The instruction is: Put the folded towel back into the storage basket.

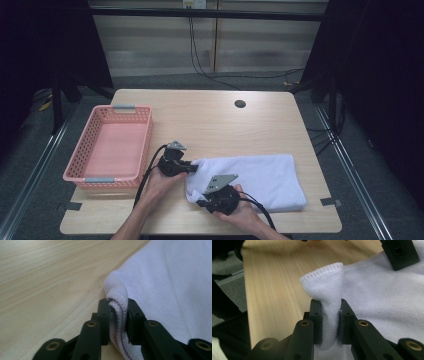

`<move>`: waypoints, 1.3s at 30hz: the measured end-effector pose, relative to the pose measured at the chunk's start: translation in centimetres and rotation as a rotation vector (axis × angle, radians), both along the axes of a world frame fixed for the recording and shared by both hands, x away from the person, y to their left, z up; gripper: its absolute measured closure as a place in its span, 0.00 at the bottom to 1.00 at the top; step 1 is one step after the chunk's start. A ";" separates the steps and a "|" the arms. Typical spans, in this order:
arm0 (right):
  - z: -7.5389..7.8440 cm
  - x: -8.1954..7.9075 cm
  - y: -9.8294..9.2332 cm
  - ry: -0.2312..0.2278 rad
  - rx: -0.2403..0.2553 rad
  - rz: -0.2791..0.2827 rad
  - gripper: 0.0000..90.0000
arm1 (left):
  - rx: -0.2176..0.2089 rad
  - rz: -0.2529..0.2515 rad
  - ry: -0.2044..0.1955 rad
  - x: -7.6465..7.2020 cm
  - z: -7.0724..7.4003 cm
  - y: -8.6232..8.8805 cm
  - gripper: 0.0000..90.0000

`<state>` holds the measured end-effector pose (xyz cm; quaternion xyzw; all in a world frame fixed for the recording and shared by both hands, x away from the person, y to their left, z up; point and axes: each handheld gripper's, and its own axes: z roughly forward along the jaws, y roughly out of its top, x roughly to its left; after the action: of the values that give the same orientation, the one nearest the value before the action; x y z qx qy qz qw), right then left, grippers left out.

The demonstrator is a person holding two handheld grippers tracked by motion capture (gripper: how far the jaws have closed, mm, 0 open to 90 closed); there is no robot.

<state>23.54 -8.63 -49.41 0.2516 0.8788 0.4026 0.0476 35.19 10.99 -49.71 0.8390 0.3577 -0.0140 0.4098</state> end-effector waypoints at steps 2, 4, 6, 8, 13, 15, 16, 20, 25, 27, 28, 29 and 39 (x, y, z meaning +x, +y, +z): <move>0.5 0.1 -0.3 0.004 0.022 -0.005 0.87 | -0.037 0.007 0.012 0.1 0.4 0.2 0.87; 1.7 0.3 -0.8 -0.004 0.067 -0.015 0.87 | -0.067 0.017 0.015 0.2 1.2 0.3 0.88; 2.5 0.4 -1.2 -0.005 0.096 -0.027 0.87 | -0.090 0.013 -0.008 0.2 2.2 0.4 0.88; 2.8 0.4 -1.3 -0.002 0.113 -0.026 0.87 | -0.133 0.010 -0.007 0.2 3.0 0.6 0.88; 4.3 0.3 -1.6 -0.013 0.162 -0.030 0.87 | -0.152 0.004 -0.019 0.2 4.4 1.0 0.88; 4.7 0.3 -1.6 -0.012 0.175 -0.030 0.87 | -0.170 0.011 -0.014 0.2 4.8 1.1 0.88; 4.9 0.3 -1.6 -0.008 0.182 -0.029 0.87 | -0.165 0.017 -0.019 0.3 5.1 1.2 0.88; 6.0 0.6 -1.5 -0.021 0.214 -0.030 0.87 | -0.174 0.030 -0.020 0.4 6.2 1.5 0.89; 7.5 0.9 -1.2 -0.027 0.267 -0.025 0.87 | -0.180 0.043 -0.046 0.3 8.4 2.0 0.89; 8.5 1.0 -0.5 -0.047 0.293 -0.017 0.87 | -0.187 0.053 -0.058 0.3 9.4 2.4 0.89; 8.5 1.0 -0.5 -0.047 0.293 -0.017 0.87 | -0.184 0.051 -0.069 0.3 9.9 2.6 0.89; 8.9 1.0 -0.1 -0.052 0.304 -0.012 0.87 | -0.185 0.060 -0.074 0.3 10.5 2.9 0.89; 11.7 1.3 2.4 -0.109 0.393 -0.003 0.87 | -0.172 0.094 -0.130 -0.2 13.2 4.3 0.89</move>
<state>24.86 -6.27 -37.66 0.2353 0.7793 0.5790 0.0456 35.01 15.25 -36.50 0.7820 0.3669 0.0292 0.5030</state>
